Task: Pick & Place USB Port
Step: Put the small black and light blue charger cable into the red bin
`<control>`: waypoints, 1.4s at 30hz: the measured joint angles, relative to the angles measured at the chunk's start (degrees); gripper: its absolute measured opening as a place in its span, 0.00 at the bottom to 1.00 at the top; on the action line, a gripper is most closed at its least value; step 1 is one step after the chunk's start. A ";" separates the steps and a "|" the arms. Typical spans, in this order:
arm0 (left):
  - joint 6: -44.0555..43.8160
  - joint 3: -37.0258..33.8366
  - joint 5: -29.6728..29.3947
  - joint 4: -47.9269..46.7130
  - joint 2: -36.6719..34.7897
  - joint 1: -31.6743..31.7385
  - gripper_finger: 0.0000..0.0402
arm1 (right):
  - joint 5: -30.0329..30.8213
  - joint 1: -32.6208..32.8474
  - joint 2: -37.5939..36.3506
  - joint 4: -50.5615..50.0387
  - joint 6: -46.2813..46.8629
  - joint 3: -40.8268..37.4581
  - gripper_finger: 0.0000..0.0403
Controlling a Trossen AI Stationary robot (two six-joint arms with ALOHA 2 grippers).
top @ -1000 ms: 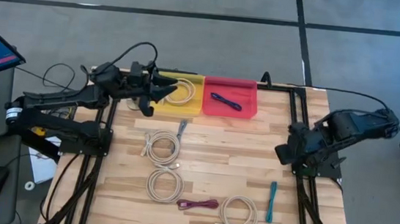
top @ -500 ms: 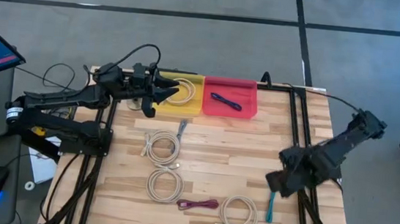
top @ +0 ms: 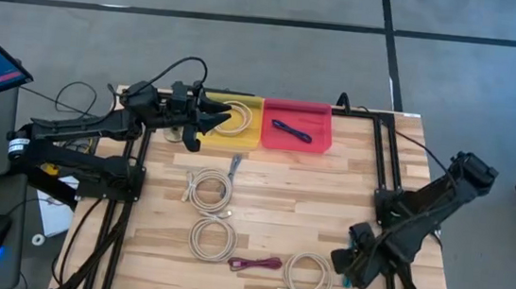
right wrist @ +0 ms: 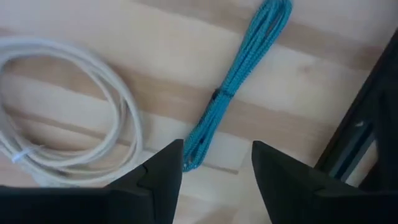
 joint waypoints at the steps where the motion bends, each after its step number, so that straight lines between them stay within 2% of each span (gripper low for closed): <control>1: 0.00 0.00 0.00 0.00 0.00 0.00 0.29 | -0.34 0.02 0.25 0.90 0.21 -0.43 0.44; 7: 0.00 0.00 0.00 0.00 0.00 0.00 0.29 | -0.19 0.04 0.47 8.63 3.45 -4.98 0.43; 14: 0.00 0.00 0.00 0.00 0.00 0.02 0.29 | -0.68 1.74 0.47 11.14 5.78 -8.21 0.44; 21: 0.00 0.00 0.00 0.00 0.00 0.02 0.29 | -1.11 3.39 0.47 19.32 7.40 -11.66 0.39; 29: 0.00 0.00 0.00 0.00 0.00 0.02 0.29 | -1.10 3.74 0.47 20.56 8.59 -13.53 0.34; 36: 0.00 0.00 0.02 0.00 0.00 0.02 0.29 | -1.10 3.71 0.47 28.75 8.62 -17.54 0.33; 42: 0.00 0.00 0.00 0.00 0.00 0.02 0.29 | -1.10 3.71 0.47 29.01 8.60 -19.44 0.32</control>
